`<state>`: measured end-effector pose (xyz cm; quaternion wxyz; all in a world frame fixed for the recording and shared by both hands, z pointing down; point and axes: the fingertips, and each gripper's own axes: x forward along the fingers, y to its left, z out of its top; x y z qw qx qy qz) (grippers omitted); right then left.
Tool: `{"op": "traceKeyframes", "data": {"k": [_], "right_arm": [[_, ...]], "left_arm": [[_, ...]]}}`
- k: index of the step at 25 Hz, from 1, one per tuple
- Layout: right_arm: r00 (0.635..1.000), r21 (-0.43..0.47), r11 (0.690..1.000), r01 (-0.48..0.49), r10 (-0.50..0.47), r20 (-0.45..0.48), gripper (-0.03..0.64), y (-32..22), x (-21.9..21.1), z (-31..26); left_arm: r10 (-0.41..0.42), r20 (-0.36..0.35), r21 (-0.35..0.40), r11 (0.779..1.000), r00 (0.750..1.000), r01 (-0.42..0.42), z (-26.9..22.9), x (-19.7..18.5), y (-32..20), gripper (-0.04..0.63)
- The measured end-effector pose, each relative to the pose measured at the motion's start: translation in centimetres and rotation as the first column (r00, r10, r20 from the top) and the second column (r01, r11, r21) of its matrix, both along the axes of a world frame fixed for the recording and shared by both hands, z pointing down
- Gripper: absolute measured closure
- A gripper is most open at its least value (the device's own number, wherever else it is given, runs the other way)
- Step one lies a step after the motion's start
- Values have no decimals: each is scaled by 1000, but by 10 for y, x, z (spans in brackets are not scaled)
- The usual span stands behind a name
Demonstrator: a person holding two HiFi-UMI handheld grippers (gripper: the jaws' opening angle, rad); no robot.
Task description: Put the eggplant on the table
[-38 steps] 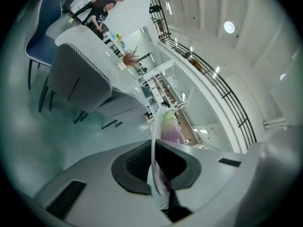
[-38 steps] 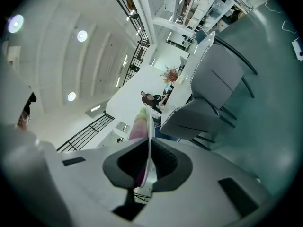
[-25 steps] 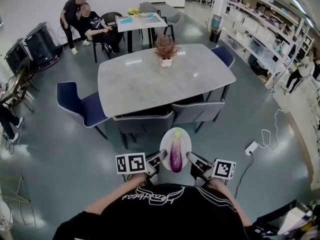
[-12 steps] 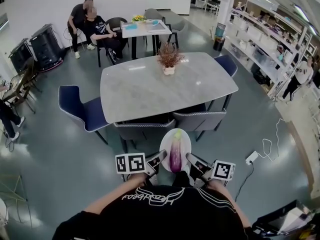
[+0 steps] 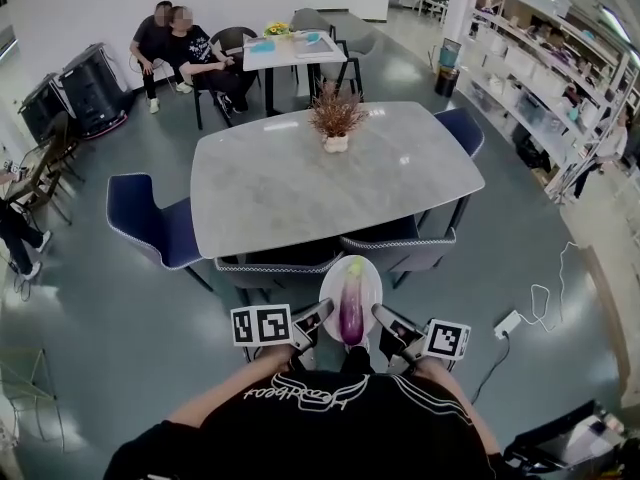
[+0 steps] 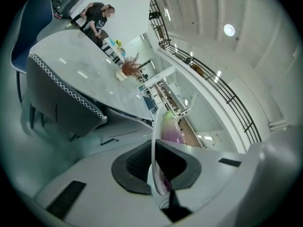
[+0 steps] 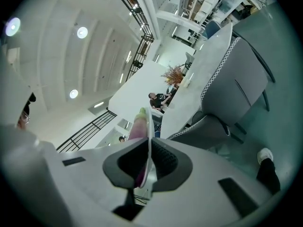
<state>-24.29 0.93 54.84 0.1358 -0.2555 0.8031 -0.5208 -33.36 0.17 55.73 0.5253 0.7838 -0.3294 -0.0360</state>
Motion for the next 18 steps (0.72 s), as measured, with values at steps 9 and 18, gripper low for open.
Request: {"op": "traceKeyframes", "data": {"k": [9,18], "right_arm": [[999,-26,999,41,-42,-8,597,-110,29,2],[995,-57,993,99,-99,5,597,-217,49,3]], "left_arm": [[-45,8,-38,998,999,45,1,28,-104,569],[-108,12,-64,992,994,108,1,48,-206,568]]}}
